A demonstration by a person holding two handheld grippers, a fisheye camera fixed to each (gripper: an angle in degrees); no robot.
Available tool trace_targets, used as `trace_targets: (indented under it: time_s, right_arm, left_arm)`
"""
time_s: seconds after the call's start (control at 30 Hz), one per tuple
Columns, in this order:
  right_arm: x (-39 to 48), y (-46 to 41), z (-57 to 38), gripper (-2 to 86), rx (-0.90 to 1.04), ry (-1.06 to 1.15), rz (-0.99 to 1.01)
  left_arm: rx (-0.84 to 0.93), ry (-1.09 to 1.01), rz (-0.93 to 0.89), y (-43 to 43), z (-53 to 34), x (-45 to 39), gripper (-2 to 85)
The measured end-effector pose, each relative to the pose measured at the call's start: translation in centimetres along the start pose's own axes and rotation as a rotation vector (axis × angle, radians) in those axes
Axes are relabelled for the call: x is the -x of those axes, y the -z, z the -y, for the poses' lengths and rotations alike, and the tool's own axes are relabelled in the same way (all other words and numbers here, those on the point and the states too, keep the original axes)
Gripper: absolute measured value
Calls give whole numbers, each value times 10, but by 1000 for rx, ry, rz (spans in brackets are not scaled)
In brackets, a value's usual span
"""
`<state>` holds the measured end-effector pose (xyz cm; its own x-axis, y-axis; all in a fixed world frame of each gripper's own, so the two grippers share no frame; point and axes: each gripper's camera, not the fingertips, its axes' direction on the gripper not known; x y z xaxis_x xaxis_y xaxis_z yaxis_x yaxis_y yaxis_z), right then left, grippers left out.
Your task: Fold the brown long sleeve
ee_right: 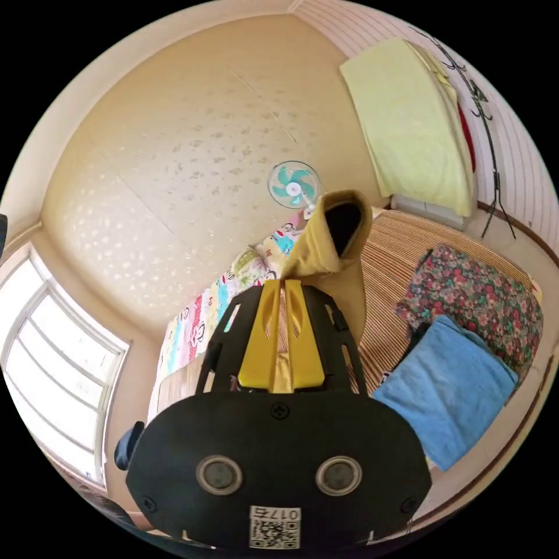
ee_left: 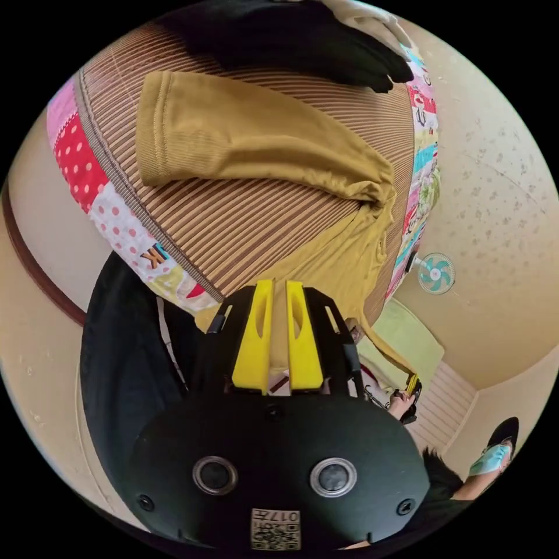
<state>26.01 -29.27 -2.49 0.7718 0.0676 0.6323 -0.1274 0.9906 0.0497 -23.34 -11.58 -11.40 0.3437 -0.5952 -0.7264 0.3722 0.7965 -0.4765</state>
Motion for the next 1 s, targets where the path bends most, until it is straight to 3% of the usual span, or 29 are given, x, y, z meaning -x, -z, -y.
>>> trace_targets:
  time_s: [0.13, 0.23, 0.3, 0.37, 0.5, 0.63, 0.73, 0.87, 1.0]
  right_arm:
    - [77, -95, -36, 19, 184, 200, 228]
    - [110, -205, -124, 22, 560, 280, 286]
    - [104, -284, -225, 24, 1000, 280, 198]
    - [94, -302, -286, 24, 1239, 245, 144]
    - [95, -252, -338, 25, 1323, 317, 152]
    - [75, -211, -344, 24, 1362, 292, 139]
    - [51, -188, -330, 21, 1342, 276, 58]
    - [22, -173, -314, 16, 1352, 205, 14]
    - [13, -158, -307, 13, 1334, 165, 5]
  left_arm:
    - [-141, 113, -209, 13, 18, 19, 95]
    - [-229, 204, -337, 14, 33, 38, 124]
    - [-292, 298, -398, 12, 40, 55, 132]
    - [-360, 367, -445, 12, 40, 71, 130]
    - [-519, 514, -594, 12, 33, 110, 76]
    - [-639, 532, -569, 35, 21, 127, 51]
    - [-712, 312, -529, 87, 14, 94, 49]
    - [-787, -181, -315, 152, -17, -35, 40]
    - [-711, -727, -184, 108, -68, -199, 39]
